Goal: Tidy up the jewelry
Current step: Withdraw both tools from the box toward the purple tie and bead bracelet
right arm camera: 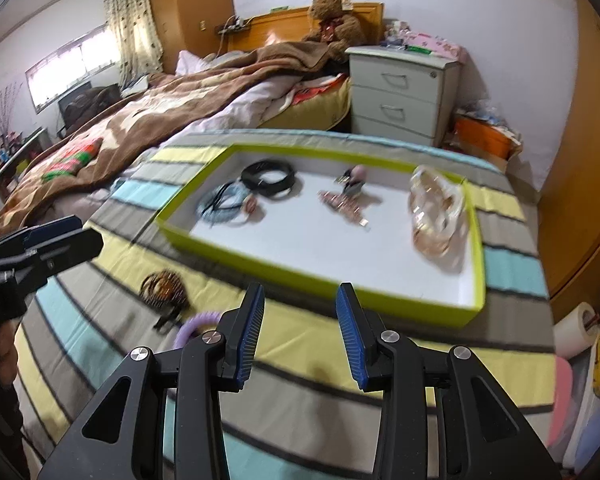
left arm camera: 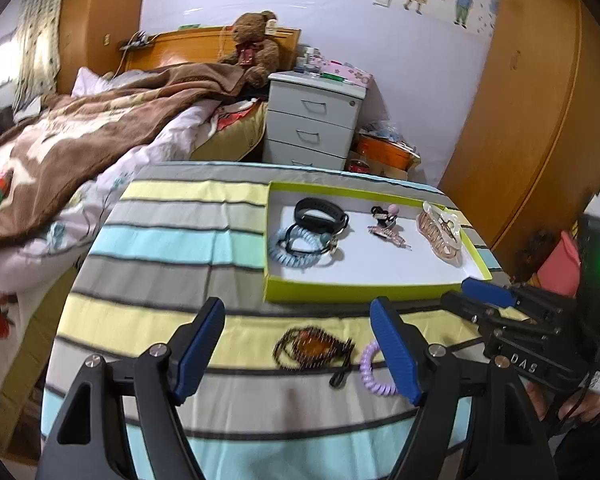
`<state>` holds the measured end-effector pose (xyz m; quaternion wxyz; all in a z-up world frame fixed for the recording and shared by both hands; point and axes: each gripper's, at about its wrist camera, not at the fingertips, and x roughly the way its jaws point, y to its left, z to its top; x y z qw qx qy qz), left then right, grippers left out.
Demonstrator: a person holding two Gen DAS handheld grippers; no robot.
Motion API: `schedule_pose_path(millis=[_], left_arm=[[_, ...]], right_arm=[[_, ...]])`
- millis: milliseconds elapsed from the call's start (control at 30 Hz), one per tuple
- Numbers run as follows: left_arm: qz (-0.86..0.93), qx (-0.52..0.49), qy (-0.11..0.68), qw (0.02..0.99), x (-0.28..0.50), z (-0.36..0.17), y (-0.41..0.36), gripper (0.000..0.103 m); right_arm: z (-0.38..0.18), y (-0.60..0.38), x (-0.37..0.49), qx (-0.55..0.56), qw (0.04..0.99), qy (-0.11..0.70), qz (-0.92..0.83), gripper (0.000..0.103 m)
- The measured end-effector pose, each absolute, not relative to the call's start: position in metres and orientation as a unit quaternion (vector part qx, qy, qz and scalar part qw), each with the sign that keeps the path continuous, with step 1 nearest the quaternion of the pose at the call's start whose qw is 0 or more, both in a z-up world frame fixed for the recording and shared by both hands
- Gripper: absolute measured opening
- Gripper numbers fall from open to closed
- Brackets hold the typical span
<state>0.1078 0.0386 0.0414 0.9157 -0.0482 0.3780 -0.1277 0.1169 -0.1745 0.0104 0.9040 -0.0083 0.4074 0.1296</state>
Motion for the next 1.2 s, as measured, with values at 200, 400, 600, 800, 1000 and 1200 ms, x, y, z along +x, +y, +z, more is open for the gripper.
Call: schedule_pose_path(millis=[200,400,600,800,1000,1200], left_arm=[[-0.114,-0.065,0.383,0.914,0.092,0.031,0.060,0.077],[-0.106,-0.079,0.389,0.912,0.080,0.019,0.078,0.079],[-0.105,-0.088,0.395,0.908,0.075,0.012,0.089,0.079],[-0.108,-0.092,0.397,0.907,0.074,0.008,0.095,0.079],[-0.115,-0.102,0.400,0.903,0.074,0.003,0.095,0.080],[-0.117,-0.113,0.408,0.898,0.076,-0.001,0.097,0.080]], right_arm=[[-0.004,-0.161,0.108,-0.016,0.895,0.422,0.142,0.039],[-0.015,-0.150,0.110,-0.028,0.885,0.439,0.150,0.050],[-0.022,-0.138,0.110,-0.042,0.879,0.448,0.157,0.050],[-0.028,-0.130,0.113,-0.056,0.875,0.457,0.149,0.050],[-0.028,-0.127,0.114,-0.064,0.878,0.455,0.136,0.050],[-0.028,-0.124,0.110,-0.070,0.880,0.450,0.133,0.038]])
